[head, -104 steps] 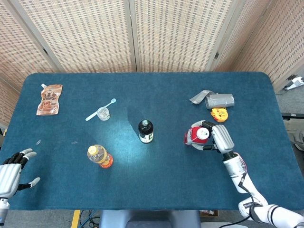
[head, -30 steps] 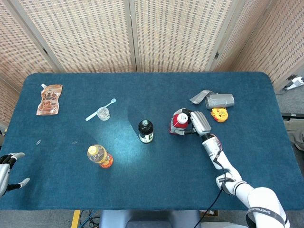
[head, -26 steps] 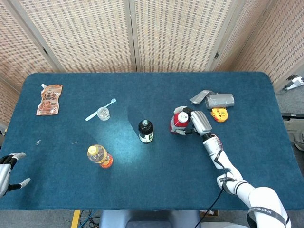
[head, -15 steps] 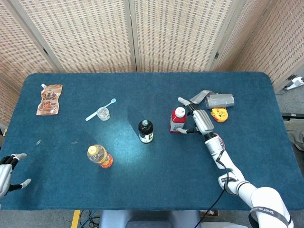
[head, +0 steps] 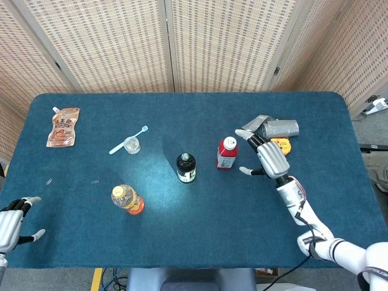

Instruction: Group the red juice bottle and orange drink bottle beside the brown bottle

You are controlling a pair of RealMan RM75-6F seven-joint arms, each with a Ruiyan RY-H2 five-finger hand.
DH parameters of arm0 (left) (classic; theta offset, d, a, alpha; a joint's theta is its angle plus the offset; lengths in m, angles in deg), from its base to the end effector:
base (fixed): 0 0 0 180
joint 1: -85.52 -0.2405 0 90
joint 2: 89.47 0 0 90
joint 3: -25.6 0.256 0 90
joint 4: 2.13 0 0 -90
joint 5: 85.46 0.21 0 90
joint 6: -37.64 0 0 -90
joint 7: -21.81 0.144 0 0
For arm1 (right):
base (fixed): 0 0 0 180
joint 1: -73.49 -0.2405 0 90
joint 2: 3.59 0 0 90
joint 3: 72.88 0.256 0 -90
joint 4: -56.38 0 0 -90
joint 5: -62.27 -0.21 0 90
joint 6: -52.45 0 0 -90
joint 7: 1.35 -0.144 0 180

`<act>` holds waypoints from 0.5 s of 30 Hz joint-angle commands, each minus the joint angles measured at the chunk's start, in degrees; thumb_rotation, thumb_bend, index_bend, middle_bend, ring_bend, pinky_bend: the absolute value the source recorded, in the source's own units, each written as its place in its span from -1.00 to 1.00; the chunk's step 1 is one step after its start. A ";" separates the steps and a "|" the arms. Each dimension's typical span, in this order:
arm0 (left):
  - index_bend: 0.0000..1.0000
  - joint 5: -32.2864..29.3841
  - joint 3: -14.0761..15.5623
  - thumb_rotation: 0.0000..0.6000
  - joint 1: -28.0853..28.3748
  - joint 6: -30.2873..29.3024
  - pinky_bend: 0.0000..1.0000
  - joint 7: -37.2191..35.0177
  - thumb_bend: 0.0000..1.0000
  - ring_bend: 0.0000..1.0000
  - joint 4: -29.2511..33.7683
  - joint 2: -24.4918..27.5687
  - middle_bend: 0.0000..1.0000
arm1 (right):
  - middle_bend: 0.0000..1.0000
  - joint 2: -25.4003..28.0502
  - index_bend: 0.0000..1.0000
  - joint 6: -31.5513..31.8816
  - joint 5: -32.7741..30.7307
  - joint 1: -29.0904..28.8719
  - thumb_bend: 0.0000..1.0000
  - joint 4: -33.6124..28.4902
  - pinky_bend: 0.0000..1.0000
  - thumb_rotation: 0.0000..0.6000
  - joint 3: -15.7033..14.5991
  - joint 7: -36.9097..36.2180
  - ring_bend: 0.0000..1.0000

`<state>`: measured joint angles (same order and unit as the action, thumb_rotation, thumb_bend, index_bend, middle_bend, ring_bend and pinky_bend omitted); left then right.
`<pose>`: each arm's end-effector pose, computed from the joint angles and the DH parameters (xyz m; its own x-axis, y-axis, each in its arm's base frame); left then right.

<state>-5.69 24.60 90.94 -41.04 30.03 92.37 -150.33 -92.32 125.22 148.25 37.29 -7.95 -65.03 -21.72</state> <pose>-0.3295 0.1750 0.1612 0.5195 0.1511 0.8410 0.8430 0.0699 -0.5333 -0.2072 -0.3579 0.0461 0.1339 -0.0486 0.9898 -0.8964 -0.4318 0.1000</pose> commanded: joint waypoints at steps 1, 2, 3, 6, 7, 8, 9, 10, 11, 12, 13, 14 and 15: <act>-0.48 0.36 0.16 1.00 0.06 -0.02 -0.17 0.10 -0.89 -0.52 0.18 -0.09 -0.45 | -0.51 12.54 -0.51 2.92 -0.70 6.08 -0.99 -17.19 -0.18 1.00 -2.68 14.29 -0.63; -0.48 0.53 0.23 1.00 0.09 0.01 -0.17 0.00 -0.89 -0.52 0.28 -0.10 -0.45 | -0.49 14.49 -0.46 3.48 -0.75 7.19 -0.96 -19.92 -0.18 1.00 -3.28 16.30 -0.63; -0.48 0.69 0.28 1.00 0.13 0.05 -0.17 -0.18 -0.89 -0.52 0.31 -0.13 -0.45 | -0.47 15.67 -0.44 4.11 -0.70 8.03 -0.94 -21.58 -0.18 1.00 -3.68 17.44 -0.62; -0.48 1.77 0.59 1.00 0.27 0.19 -0.16 -1.75 -0.89 -0.52 0.34 -0.01 -0.45 | -0.42 18.66 -0.41 6.70 0.12 10.96 -0.89 -25.45 -0.18 1.00 -5.12 19.28 -0.61; -0.49 2.14 0.68 1.00 0.31 0.20 -0.15 -2.34 -0.89 -0.52 0.30 0.00 -0.45 | -0.41 19.43 -0.41 7.56 0.62 11.85 -0.88 -26.30 -0.18 1.00 -5.64 19.34 -0.61; -0.49 2.52 0.77 1.00 0.35 0.18 -0.14 -2.92 -0.89 -0.52 0.26 -0.01 -0.45 | -0.40 20.22 -0.41 8.38 1.18 12.72 -0.87 -27.06 -0.18 1.00 -6.19 19.38 -0.60; -0.49 3.05 0.90 1.00 0.42 0.17 -0.13 -3.68 -0.89 -0.52 0.20 -0.03 -0.45 | -0.40 21.23 -0.41 9.55 1.89 13.91 -0.87 -27.96 -0.18 1.00 -6.88 19.56 -0.60; -0.49 3.45 1.00 1.00 0.48 0.20 -0.13 -4.20 -0.89 -0.51 0.19 -0.07 -0.46 | -0.39 21.92 -0.40 10.53 2.52 14.80 -0.86 -28.56 -0.18 1.00 -7.37 19.90 -0.59; -0.49 3.86 1.10 1.00 0.54 0.20 -0.12 -4.72 -0.89 -0.51 0.22 -0.12 -0.46 | -0.38 22.58 -0.39 11.55 3.22 15.71 -0.86 -29.10 -0.18 1.00 -7.89 20.32 -0.58; -0.49 4.40 1.22 1.00 0.64 0.20 -0.12 -5.39 -0.89 -0.51 0.29 -0.21 -0.46 | -0.38 23.34 -0.38 13.08 4.18 16.99 -0.85 -29.76 -0.18 1.00 -8.55 20.83 -0.57; -0.49 4.77 1.30 1.00 0.75 0.26 -0.12 -5.97 -0.89 -0.51 0.40 -0.29 -0.47 | -0.37 23.83 -0.37 14.32 4.90 17.99 -0.85 -30.18 -0.18 1.00 -9.02 21.05 -0.57; -0.49 5.09 1.38 1.00 0.88 0.42 -0.12 -6.66 -0.89 -0.51 0.62 -0.34 -0.47 | -0.37 24.29 -0.37 15.54 5.59 19.04 -0.85 -30.56 -0.18 1.00 -9.53 21.10 -0.57; -0.50 5.43 1.40 1.00 1.08 0.61 -0.12 -7.67 -0.89 -0.51 1.03 -0.42 -0.48 | -0.37 24.90 -0.36 17.11 6.44 20.41 -0.85 -31.00 -0.18 1.00 -10.18 20.93 -0.57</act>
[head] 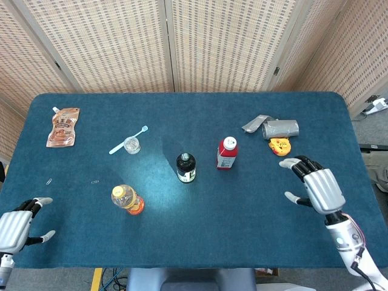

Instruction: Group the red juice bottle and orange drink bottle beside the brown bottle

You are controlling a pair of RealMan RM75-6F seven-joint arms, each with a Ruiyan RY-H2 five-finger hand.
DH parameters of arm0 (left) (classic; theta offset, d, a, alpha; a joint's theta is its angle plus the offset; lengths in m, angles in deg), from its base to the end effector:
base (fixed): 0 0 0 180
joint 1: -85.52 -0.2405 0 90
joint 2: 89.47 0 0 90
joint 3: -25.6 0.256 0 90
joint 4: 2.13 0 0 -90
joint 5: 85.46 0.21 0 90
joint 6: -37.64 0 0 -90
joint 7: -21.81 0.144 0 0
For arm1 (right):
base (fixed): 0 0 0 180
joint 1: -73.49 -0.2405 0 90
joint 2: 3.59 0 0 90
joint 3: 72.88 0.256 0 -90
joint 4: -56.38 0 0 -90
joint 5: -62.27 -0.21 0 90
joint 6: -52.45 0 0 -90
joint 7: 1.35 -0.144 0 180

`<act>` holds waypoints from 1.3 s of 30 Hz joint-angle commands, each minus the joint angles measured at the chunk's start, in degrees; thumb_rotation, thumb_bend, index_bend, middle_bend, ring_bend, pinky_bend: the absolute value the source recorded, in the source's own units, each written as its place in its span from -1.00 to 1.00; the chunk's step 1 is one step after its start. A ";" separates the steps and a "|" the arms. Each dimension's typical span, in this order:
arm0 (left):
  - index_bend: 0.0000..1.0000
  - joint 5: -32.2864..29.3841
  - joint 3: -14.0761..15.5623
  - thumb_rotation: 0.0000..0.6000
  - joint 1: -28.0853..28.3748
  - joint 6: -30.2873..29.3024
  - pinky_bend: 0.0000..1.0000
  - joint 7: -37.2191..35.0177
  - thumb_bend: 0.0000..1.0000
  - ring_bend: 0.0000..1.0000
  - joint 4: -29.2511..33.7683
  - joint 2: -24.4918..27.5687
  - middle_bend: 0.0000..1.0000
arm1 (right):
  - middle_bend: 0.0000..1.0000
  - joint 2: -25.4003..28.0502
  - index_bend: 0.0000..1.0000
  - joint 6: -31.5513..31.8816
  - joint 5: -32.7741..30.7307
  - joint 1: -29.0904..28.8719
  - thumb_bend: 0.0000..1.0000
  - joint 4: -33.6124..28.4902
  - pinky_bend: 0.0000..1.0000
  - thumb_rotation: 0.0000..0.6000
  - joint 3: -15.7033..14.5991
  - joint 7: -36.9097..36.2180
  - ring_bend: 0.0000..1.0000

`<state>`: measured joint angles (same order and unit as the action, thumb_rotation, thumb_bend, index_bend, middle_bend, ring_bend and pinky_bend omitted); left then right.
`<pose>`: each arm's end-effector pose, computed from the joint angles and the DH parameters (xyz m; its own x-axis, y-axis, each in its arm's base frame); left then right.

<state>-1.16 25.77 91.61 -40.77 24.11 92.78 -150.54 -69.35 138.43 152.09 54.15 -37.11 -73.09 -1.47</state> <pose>-0.3176 0.1743 0.1514 0.4360 0.1613 0.8854 0.8974 -0.0039 -0.4412 -0.2471 -0.2381 0.1395 0.3558 0.0467 0.9334 -0.8842 -0.3066 0.3523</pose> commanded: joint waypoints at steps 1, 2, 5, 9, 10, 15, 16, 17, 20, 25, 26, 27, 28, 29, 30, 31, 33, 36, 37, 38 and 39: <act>-0.51 1.13 0.18 1.00 0.58 0.44 -0.12 -2.52 -0.89 -0.51 0.96 -0.32 -0.50 | -0.36 2.35 -0.36 5.05 3.22 4.53 -0.85 -2.06 -0.18 1.00 -2.56 0.40 -0.57; -0.51 1.39 0.08 1.00 0.81 0.56 -0.12 -3.58 -0.89 -0.51 1.36 -0.58 -0.51 | -0.36 2.83 -0.35 6.51 4.00 5.82 -0.85 -2.20 -0.18 1.00 -3.13 -0.10 -0.56; -0.56 1.40 -0.27 1.00 1.71 1.67 -0.12 -5.85 -0.89 -0.52 2.13 -1.45 -0.59 | -0.34 3.61 -0.33 9.86 5.91 8.70 -0.84 -1.92 -0.18 1.00 -4.24 -1.04 -0.55; -0.70 -0.11 -0.97 1.00 4.01 5.61 -0.12 -7.29 -0.89 -0.54 3.36 -1.82 -0.69 | -0.33 4.42 -0.33 13.00 8.19 11.45 -0.84 -1.45 -0.18 1.00 -5.26 -3.03 -0.54; -0.74 -0.57 -1.30 1.00 4.52 6.28 -0.12 -7.30 -0.89 -0.55 3.53 -2.02 -0.72 | -0.33 4.58 -0.33 13.57 8.71 11.95 -0.84 -1.33 -0.18 1.00 -5.43 -3.52 -0.54; -0.90 -3.89 -3.13 1.00 7.01 9.69 -0.18 -7.70 -0.89 -0.69 4.22 -3.96 -0.88 | -0.33 4.69 -0.33 16.07 10.59 14.10 -0.84 0.00 -0.18 1.00 -5.55 -5.81 -0.54; -0.93 -4.49 -3.39 1.00 7.45 10.45 -0.21 -8.15 -0.90 -0.73 4.38 -4.21 -0.92 | -0.33 4.68 -0.32 16.27 10.71 14.35 -0.84 0.25 -0.18 1.00 -5.51 -6.28 -0.54; -0.95 -5.17 -3.71 1.00 8.03 11.41 -0.23 -8.84 -0.90 -0.75 4.57 -4.47 -0.94 | -0.32 4.74 -0.32 16.37 10.79 14.62 -0.84 0.51 -0.18 1.00 -5.44 -6.81 -0.54; -1.00 -5.70 -4.33 1.00 9.12 12.73 -0.27 -10.50 -0.91 -0.78 4.81 -5.13 -0.97 | -0.32 5.09 -0.31 16.40 11.14 14.95 -0.84 0.58 -0.18 1.00 -5.19 -7.59 -0.54; -1.00 -4.86 -5.11 1.00 10.46 13.31 -0.27 -13.78 -0.91 -0.79 6.04 -6.36 -0.97 | -0.32 5.45 -0.31 16.11 11.66 15.38 -0.84 0.48 -0.18 1.00 -4.73 -8.54 -0.54; -1.00 -4.72 -5.22 1.00 10.76 13.44 -0.27 -14.05 -0.91 -0.79 6.44 -6.56 -0.97 | -0.32 5.48 -0.31 15.85 11.67 15.40 -0.84 0.51 -0.18 1.00 -4.60 -8.73 -0.54; -1.00 -4.73 -5.31 1.00 11.01 13.60 -0.27 -14.10 -0.91 -0.78 6.77 -6.66 -0.97 | -0.32 5.50 -0.31 15.63 11.66 15.39 -0.84 0.54 -0.18 1.00 -4.51 -8.88 -0.54; -1.00 -4.76 -5.40 1.00 11.25 13.73 -0.27 -14.04 -0.91 -0.78 7.08 -6.78 -0.97 | -0.32 5.52 -0.31 15.41 11.64 15.38 -0.84 0.55 -0.18 1.00 -4.42 -9.05 -0.54; -1.00 -4.89 -5.53 1.00 11.56 13.90 -0.27 -13.89 -0.91 -0.79 7.44 -6.97 -0.97 | -0.32 5.53 -0.31 15.10 11.61 15.36 -0.84 0.58 -0.18 1.00 -4.29 -9.26 -0.54; -1.00 -5.04 -5.63 1.00 11.79 14.04 -0.27 -13.79 -0.91 -0.78 7.68 -7.14 -0.97 | -0.32 5.53 -0.31 14.84 11.57 15.34 -0.84 0.62 -0.18 1.00 -4.21 -9.40 -0.54; -1.00 -5.24 -5.72 1.00 12.02 14.24 -0.27 -13.72 -0.91 -0.78 7.91 -7.30 -0.97 | -0.32 5.55 -0.31 14.58 11.55 15.32 -0.84 0.65 -0.18 1.00 -4.14 -9.52 -0.54; -1.00 -5.75 -5.90 1.00 12.57 14.88 -0.27 -14.00 -0.91 -0.78 8.44 -7.63 -0.97 | -0.32 5.56 -0.31 14.16 11.49 15.34 -0.84 0.74 -0.18 1.00 -3.95 -9.76 -0.54; -0.99 -6.07 -6.15 1.00 13.47 16.25 -0.27 -16.20 -0.91 -0.78 9.06 -7.86 -0.97 | -0.32 5.52 -0.31 13.69 11.52 15.36 -0.84 0.85 -0.18 1.00 -3.69 -10.05 -0.54; -0.99 -6.24 -6.27 1.00 13.83 16.77 -0.27 -16.69 -0.91 -0.78 9.15 -7.93 -0.97 | -0.32 5.51 -0.31 13.56 11.57 15.37 -0.84 0.86 -0.18 1.00 -3.63 -10.10 -0.54; -0.99 -6.37 -6.37 1.00 14.19 17.25 -0.27 -17.00 -0.91 -0.77 9.23 -8.01 -0.97 | -0.32 5.52 -0.30 13.45 11.61 15.39 -0.84 0.87 -0.18 1.00 -3.58 -10.14 -0.54; -0.99 -6.51 -6.51 1.00 14.65 17.72 -0.27 -17.11 -0.91 -0.77 9.28 -8.21 -0.97 | -0.31 5.52 -0.30 13.33 11.70 15.43 -0.84 0.87 -0.18 1.00 -3.53 -10.20 -0.54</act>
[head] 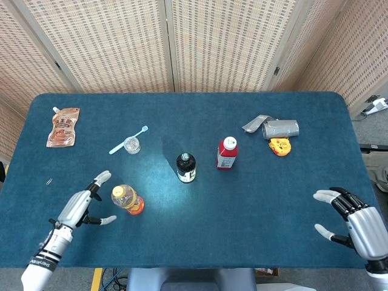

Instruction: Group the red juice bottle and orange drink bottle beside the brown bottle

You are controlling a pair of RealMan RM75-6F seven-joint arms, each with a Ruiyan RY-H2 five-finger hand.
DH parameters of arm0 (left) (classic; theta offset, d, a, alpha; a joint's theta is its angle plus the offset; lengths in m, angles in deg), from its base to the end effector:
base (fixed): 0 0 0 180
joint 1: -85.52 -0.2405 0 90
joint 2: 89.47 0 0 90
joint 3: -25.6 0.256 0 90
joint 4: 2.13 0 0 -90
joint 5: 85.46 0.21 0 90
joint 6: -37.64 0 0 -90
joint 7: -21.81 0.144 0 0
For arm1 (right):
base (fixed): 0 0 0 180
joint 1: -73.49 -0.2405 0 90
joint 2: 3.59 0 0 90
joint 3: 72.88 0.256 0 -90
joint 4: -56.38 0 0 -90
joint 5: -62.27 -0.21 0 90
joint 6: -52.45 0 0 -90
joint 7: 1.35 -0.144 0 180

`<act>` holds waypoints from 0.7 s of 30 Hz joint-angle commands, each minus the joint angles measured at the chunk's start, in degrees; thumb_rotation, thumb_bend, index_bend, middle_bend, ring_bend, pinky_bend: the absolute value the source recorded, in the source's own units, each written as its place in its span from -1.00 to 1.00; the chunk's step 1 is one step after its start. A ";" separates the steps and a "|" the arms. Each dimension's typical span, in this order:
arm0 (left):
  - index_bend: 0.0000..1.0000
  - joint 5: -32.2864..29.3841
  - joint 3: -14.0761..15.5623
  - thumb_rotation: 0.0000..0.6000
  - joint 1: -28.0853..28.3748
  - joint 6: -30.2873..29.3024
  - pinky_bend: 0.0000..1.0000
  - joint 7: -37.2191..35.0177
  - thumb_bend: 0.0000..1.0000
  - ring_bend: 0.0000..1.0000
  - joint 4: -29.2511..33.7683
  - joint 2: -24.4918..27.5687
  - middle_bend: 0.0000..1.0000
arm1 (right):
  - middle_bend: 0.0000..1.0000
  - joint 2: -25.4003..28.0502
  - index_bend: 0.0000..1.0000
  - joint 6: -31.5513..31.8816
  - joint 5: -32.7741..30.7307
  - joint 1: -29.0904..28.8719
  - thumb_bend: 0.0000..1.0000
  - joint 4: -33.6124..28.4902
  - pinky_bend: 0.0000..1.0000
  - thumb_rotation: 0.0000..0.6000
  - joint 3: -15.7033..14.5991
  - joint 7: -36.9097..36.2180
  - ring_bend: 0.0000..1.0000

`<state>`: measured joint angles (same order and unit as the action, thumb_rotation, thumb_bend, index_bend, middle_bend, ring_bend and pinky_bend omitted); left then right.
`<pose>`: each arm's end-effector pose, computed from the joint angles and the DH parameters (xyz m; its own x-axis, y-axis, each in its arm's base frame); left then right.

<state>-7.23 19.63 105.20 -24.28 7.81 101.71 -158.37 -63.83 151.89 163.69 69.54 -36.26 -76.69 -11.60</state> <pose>-0.2259 0.2427 0.0738 -0.0868 0.3681 0.9257 0.9897 -0.0745 0.1225 -0.2772 -0.1461 0.1812 0.2571 0.0768 0.9633 -0.9239 -0.2727 0.2684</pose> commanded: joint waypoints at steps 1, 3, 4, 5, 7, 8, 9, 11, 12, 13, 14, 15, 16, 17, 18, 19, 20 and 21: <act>-0.99 -0.57 -0.45 1.00 1.42 1.59 -0.27 -0.77 -0.91 -0.77 0.39 -0.56 -0.97 | -0.31 0.01 -0.30 -0.19 0.17 0.08 -0.84 0.00 -0.18 1.00 0.12 -0.14 -0.54; -0.98 -0.81 -0.48 1.00 2.35 2.69 -0.27 -0.14 -0.91 -0.76 0.55 -0.88 -0.97 | -0.31 0.02 -0.30 -0.26 0.22 0.16 -0.84 0.02 -0.18 1.00 0.29 -0.42 -0.54; -0.98 -0.97 -0.48 1.00 2.75 3.15 -0.27 0.33 -0.91 -0.76 0.56 -1.06 -0.97 | -0.31 0.02 -0.30 -0.29 0.20 0.21 -0.84 0.05 -0.18 1.00 0.37 -0.55 -0.54; -0.98 -1.19 -0.49 1.00 3.11 3.48 -0.27 0.90 -0.91 -0.76 0.53 -1.34 -0.97 | -0.31 0.03 -0.30 -0.32 0.16 0.26 -0.84 0.08 -0.18 1.00 0.44 -0.65 -0.54; -0.98 -2.07 -0.61 1.00 3.91 4.15 -0.27 2.34 -0.91 -0.76 0.35 -2.19 -0.97 | -0.31 0.06 -0.30 -0.41 0.14 0.37 -0.83 0.13 -0.18 1.00 0.57 -0.86 -0.54; -0.98 -2.74 -0.79 1.00 4.35 4.49 -0.27 2.98 -0.91 -0.76 0.21 -2.74 -0.97 | -0.31 0.08 -0.30 -0.46 0.19 0.42 -0.83 0.15 -0.18 1.00 0.63 -0.91 -0.54; -0.97 -3.32 -0.94 1.00 4.67 4.74 -0.27 3.38 -0.91 -0.76 0.10 -3.14 -0.97 | -0.31 0.08 -0.30 -0.51 0.25 0.45 -0.83 0.15 -0.18 1.00 0.66 -0.95 -0.54; -0.97 -4.39 -1.25 1.00 5.28 5.27 -0.27 3.94 -0.91 -0.75 -0.04 -3.82 -0.97 | -0.31 0.07 -0.30 -0.63 0.32 0.51 -0.83 0.18 -0.18 1.00 0.73 -1.00 -0.54; -0.96 -4.96 -1.45 1.00 5.65 5.53 -0.27 4.24 -0.91 -0.75 -0.17 -4.22 -0.97 | -0.31 0.06 -0.29 -0.76 0.37 0.53 -0.83 0.20 -0.18 1.00 0.77 -1.03 -0.54; -0.96 -5.35 -1.55 1.00 5.91 5.72 -0.27 4.52 -0.91 -0.74 -0.24 -4.46 -0.96 | -0.31 0.05 -0.29 -0.89 0.36 0.53 -0.83 0.20 -0.18 1.00 0.80 -1.05 -0.54; -0.95 -5.85 -1.70 1.00 6.24 5.94 -0.27 4.85 -0.91 -0.74 -0.28 -4.72 -0.95 | -0.31 0.05 -0.29 -1.04 0.36 0.54 -0.83 0.19 -0.18 1.00 0.85 -1.10 -0.54; -0.95 -6.20 -1.82 1.00 6.47 6.09 -0.27 5.01 -0.91 -0.73 -0.29 -4.90 -0.92 | -0.31 0.06 -0.29 -1.13 0.38 0.54 -0.83 0.18 -0.18 1.00 0.87 -1.15 -0.54; -0.93 -6.59 -1.96 1.00 6.67 6.19 -0.27 5.16 -0.91 -0.72 -0.34 -5.10 -0.88 | -0.31 0.09 -0.29 -1.22 0.40 0.54 -0.83 0.16 -0.18 1.00 0.90 -1.21 -0.54; -0.92 -7.01 -2.09 1.00 6.87 6.28 -0.27 5.30 -0.91 -0.71 -0.38 -5.31 -0.86 | -0.31 0.11 -0.29 -1.28 0.43 0.55 -0.83 0.15 -0.18 1.00 0.94 -1.25 -0.54; -0.91 -7.51 -2.28 1.00 7.08 6.31 -0.27 5.43 -0.91 -0.70 -0.45 -5.59 -0.83 | -0.31 0.12 -0.29 -1.35 0.45 0.57 -0.83 0.14 -0.18 1.00 0.99 -1.29 -0.54; -0.87 -7.83 -2.45 1.00 7.19 6.20 -0.27 5.45 -0.91 -0.68 -0.53 -5.83 -0.79 | -0.30 0.12 -0.29 -1.40 0.49 0.58 -0.83 0.13 -0.18 1.00 1.02 -1.30 -0.54; -0.82 -8.16 -2.62 1.00 7.24 5.90 -0.27 5.50 -0.91 -0.66 -0.68 -6.21 -0.74 | -0.30 0.13 -0.29 -1.45 0.55 0.62 -0.83 0.13 -0.18 1.00 1.05 -1.33 -0.54; -0.76 -8.37 -2.70 1.00 7.26 5.65 -0.27 5.61 -0.91 -0.64 -0.84 -6.50 -0.69 | -0.30 0.14 -0.29 -1.48 0.58 0.64 -0.83 0.11 -0.18 1.00 1.07 -1.35 -0.54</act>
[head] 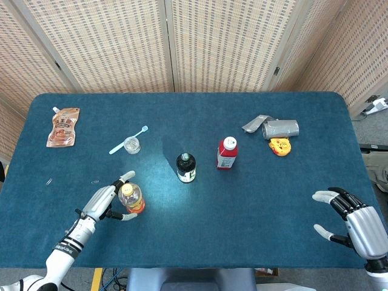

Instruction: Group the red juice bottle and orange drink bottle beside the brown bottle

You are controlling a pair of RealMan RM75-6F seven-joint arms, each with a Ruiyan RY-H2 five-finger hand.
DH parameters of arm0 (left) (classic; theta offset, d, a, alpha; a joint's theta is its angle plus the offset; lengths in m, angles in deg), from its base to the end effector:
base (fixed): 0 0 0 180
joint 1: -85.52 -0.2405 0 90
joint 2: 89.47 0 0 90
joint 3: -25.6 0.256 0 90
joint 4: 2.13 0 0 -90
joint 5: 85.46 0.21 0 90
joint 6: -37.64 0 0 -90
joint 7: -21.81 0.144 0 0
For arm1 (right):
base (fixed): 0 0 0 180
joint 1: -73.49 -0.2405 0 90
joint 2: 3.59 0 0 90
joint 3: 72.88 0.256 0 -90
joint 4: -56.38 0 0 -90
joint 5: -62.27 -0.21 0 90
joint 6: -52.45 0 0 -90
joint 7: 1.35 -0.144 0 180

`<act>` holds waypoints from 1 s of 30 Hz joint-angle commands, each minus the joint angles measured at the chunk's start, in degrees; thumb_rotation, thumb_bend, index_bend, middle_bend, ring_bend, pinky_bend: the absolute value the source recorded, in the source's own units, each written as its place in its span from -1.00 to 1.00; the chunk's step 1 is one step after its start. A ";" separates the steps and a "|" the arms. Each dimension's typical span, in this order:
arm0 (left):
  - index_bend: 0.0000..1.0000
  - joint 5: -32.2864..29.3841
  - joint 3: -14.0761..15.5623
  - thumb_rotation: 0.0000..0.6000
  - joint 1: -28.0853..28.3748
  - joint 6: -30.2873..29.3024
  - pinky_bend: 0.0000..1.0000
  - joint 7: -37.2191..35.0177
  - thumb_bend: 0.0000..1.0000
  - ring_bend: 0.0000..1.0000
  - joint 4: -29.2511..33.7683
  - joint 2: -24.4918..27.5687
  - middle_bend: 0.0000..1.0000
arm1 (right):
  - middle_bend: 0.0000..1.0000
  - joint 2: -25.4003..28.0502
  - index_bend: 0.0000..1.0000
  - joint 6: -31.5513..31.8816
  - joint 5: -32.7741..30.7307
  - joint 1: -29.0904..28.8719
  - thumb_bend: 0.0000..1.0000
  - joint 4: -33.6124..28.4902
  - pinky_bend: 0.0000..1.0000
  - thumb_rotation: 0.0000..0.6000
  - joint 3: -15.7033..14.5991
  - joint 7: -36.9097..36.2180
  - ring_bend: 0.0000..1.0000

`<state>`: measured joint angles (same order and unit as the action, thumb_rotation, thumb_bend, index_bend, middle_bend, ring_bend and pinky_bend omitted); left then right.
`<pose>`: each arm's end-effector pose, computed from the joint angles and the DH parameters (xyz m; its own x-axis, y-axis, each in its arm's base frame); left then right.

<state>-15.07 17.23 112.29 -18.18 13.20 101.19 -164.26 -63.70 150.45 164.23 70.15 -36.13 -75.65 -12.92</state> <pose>-0.1911 0.2684 0.0370 -0.0902 0.4522 0.8873 0.9844 -0.0947 0.1484 -0.2782 -0.1467 0.1802 0.2454 0.0598 0.9676 -0.9283 -0.2730 0.2523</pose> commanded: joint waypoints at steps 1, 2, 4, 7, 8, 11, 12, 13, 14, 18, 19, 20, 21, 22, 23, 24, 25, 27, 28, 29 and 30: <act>-0.70 -0.73 -0.36 1.00 0.18 -0.71 -0.27 0.35 -0.91 -0.60 -0.46 -0.88 -0.63 | -0.30 0.02 -0.29 -0.05 0.08 0.05 -0.83 -0.04 -0.18 1.00 0.07 -0.05 -0.54; -0.65 -0.94 -0.44 1.00 0.15 -1.05 -0.27 0.53 -0.91 -0.58 -0.59 -1.16 -0.58 | -0.30 0.03 -0.29 -0.06 0.10 0.08 -0.83 -0.05 -0.18 1.00 0.11 -0.09 -0.54; -0.46 -1.64 -0.77 1.00 -0.08 -2.37 -0.27 1.06 -0.91 -0.51 -0.89 -2.08 -0.45 | -0.30 0.08 -0.29 -0.10 0.18 0.14 -0.83 -0.13 -0.18 1.00 0.15 -0.17 -0.54; -0.19 -2.31 -1.17 1.00 -0.47 -4.46 -0.23 1.97 -0.91 -0.35 -1.49 -3.59 -0.17 | -0.30 0.18 -0.29 -0.09 0.31 0.25 -0.83 -0.31 -0.18 1.00 0.18 -0.57 -0.54; -0.13 -2.39 -1.19 1.00 -0.50 -4.81 -0.21 2.27 -0.91 -0.31 -1.66 -3.90 -0.11 | -0.30 0.22 -0.29 -0.10 0.33 0.27 -0.83 -0.35 -0.18 1.00 0.19 -0.72 -0.54; 0.05 -2.14 -1.22 1.00 -0.66 -6.30 -0.16 3.39 -0.91 -0.19 -2.10 -4.94 0.08 | -0.30 0.26 -0.29 -0.21 0.28 0.30 -0.81 -0.25 -0.18 1.00 0.34 -0.92 -0.54; 0.09 -1.97 -1.24 1.00 -0.67 -6.68 -0.15 3.64 -0.91 -0.16 -2.23 -5.24 0.12 | -0.30 0.27 -0.29 -0.24 0.30 0.32 -0.81 -0.25 -0.18 1.00 0.35 -0.96 -0.54; 0.13 -1.77 -1.32 1.00 -0.64 -7.01 -0.14 3.79 -0.91 -0.14 -2.39 -5.53 0.16 | -0.30 0.29 -0.29 -0.26 0.34 0.34 -0.81 -0.28 -0.18 1.00 0.35 -1.00 -0.54; 0.17 -1.57 -1.43 1.00 -0.54 -7.21 -0.13 3.91 -0.91 -0.13 -2.57 -5.80 0.19 | -0.30 0.33 -0.29 -0.26 0.42 0.37 -0.81 -0.31 -0.18 1.00 0.34 -1.03 -0.54; 0.24 -1.13 -2.33 1.00 0.43 -7.60 -0.12 4.95 -0.91 -0.08 -3.25 -6.93 0.27 | -0.30 0.50 -0.29 -0.11 0.73 0.50 -0.81 -0.45 -0.18 1.00 0.38 -1.27 -0.54; 0.25 -1.08 -2.56 1.00 0.72 -7.59 -0.11 5.22 -0.91 -0.08 -3.32 -7.14 0.27 | -0.30 0.53 -0.29 -0.13 0.70 0.50 -0.81 -0.45 -0.18 1.00 0.42 -1.36 -0.54; 0.25 -1.05 -2.81 1.00 1.01 -7.59 -0.11 5.47 -0.91 -0.08 -3.41 -7.39 0.27 | -0.30 0.55 -0.29 -0.16 0.64 0.51 -0.81 -0.44 -0.18 1.00 0.46 -1.43 -0.54; 0.25 -1.07 -3.15 1.00 1.42 -7.60 -0.11 5.92 -0.91 -0.08 -3.54 -7.74 0.27 | -0.30 0.58 -0.29 -0.21 0.57 0.52 -0.81 -0.41 -0.18 1.00 0.53 -1.48 -0.54; 0.25 -1.07 -3.38 1.00 1.74 -7.60 -0.11 6.32 -0.91 -0.08 -3.64 -8.02 0.27 | -0.30 0.60 -0.29 -0.26 0.56 0.50 -0.81 -0.40 -0.18 1.00 0.56 -1.54 -0.54; 0.25 -1.09 -3.63 1.00 2.06 -7.65 -0.11 6.76 -0.91 -0.08 -3.81 -8.34 0.27 | -0.30 0.63 -0.29 -0.29 0.55 0.50 -0.81 -0.40 -0.18 1.00 0.59 -1.60 -0.54; 0.24 -1.23 -3.98 1.00 2.49 -7.77 -0.11 7.44 -0.91 -0.08 -4.14 -8.84 0.27 | -0.30 0.65 -0.29 -0.30 0.56 0.52 -0.81 -0.40 -0.18 1.00 0.61 -1.64 -0.54; 0.24 -1.33 -4.20 1.00 2.81 -7.86 -0.11 8.00 -0.91 -0.08 -4.42 -9.26 0.27 | -0.30 0.66 -0.29 -0.29 0.58 0.55 -0.81 -0.37 -0.18 1.00 0.63 -1.67 -0.54; 0.23 -1.65 -4.53 1.00 3.61 -7.77 -0.11 9.43 -0.91 -0.08 -5.24 -10.16 0.27 | -0.30 0.70 -0.29 -0.30 0.54 0.58 -0.80 -0.32 -0.18 1.00 0.69 -1.87 -0.54; 0.22 -1.90 -4.63 1.00 3.93 -7.64 -0.11 10.00 -0.91 -0.08 -5.60 -10.51 0.27 | -0.30 0.72 -0.29 -0.33 0.46 0.59 -0.81 -0.30 -0.18 1.00 0.73 -1.97 -0.54; 0.22 -2.25 -4.75 1.00 4.32 -7.47 -0.11 10.64 -0.91 -0.08 -6.03 -10.97 0.27 | -0.30 0.75 -0.29 -0.38 0.30 0.60 -0.81 -0.26 -0.18 1.00 0.80 -2.07 -0.54; 0.21 -2.53 -4.82 1.00 4.60 -7.33 -0.11 11.07 -0.91 -0.08 -6.35 -11.30 0.27 | -0.30 0.75 -0.29 -0.39 0.21 0.62 -0.81 -0.22 -0.18 1.00 0.86 -2.13 -0.54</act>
<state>-17.11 12.67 116.33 -25.74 23.59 95.43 -174.95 -62.96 150.08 164.48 70.75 -36.37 -74.83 -15.01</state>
